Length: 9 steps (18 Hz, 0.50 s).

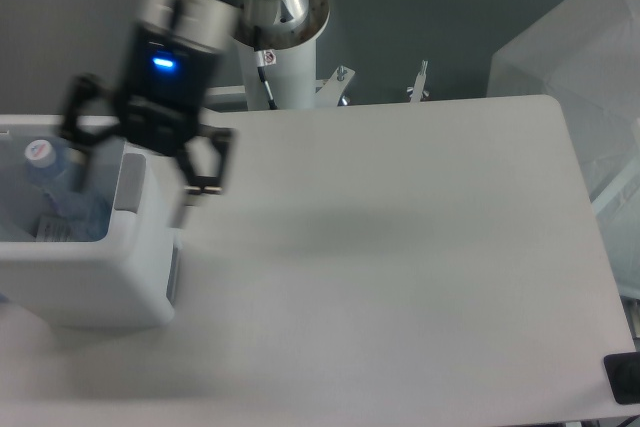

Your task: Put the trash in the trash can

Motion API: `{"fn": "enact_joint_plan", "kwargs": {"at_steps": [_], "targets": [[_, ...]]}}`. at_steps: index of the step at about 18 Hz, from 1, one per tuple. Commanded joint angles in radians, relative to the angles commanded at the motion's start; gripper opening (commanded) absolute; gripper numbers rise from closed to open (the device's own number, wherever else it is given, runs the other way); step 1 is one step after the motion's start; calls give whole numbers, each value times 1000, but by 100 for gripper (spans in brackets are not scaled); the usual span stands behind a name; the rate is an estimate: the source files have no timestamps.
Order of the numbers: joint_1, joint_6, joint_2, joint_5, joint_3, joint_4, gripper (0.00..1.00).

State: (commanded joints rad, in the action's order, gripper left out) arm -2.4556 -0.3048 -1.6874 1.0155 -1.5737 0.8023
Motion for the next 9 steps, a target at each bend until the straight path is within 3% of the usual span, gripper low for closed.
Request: {"fn": "enact_joint_plan", "kwargs": {"at_steps": [5,9], "targets": [[-120,-223,2,81,-83,3,100],[-161,-335,-5,167,-112,6,100]]}}
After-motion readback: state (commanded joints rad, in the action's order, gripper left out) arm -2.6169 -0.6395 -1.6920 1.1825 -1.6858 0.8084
